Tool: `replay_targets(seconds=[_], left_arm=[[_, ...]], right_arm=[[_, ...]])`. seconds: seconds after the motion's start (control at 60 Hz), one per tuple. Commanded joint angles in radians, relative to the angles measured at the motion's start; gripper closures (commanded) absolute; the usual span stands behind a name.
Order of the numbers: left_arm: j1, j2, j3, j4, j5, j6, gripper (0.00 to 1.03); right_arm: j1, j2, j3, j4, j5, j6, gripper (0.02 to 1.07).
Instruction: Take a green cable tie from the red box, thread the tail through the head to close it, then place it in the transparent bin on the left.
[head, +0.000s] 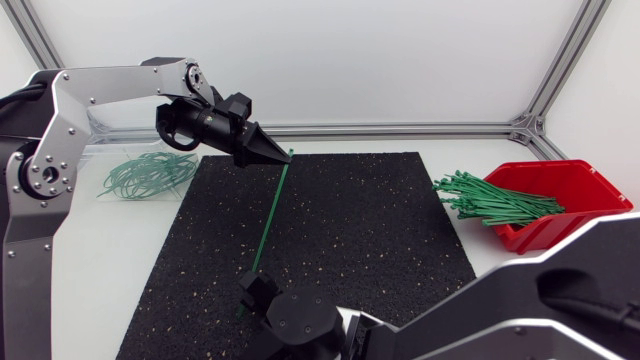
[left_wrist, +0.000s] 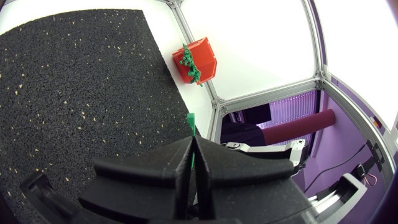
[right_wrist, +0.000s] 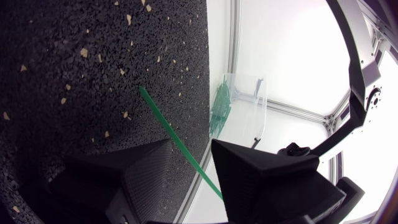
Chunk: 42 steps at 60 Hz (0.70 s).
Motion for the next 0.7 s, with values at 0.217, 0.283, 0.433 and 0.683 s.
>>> replay_targets(seconds=[0.217, 0.283, 0.433, 0.683], left_arm=[[-0.002, 0.030, 0.032, -0.021, 0.002, 0.012, 1.00], [0.000, 0.029, 0.030, -0.021, 0.002, 0.014, 1.00], [-0.002, 0.030, 0.030, -0.021, 0.002, 0.014, 1.00], [0.002, 0.027, 0.029, -0.021, 0.002, 0.016, 1.00]], right_arm=[[0.018, 0.057, 0.019, 0.006, -0.007, 0.007, 0.80], [0.018, 0.064, 0.023, 0.006, -0.007, 0.007, 0.80], [0.021, 0.070, 0.030, 0.006, -0.005, 0.007, 0.80], [0.038, 0.076, 0.031, 0.006, -0.001, 0.008, 0.81]])
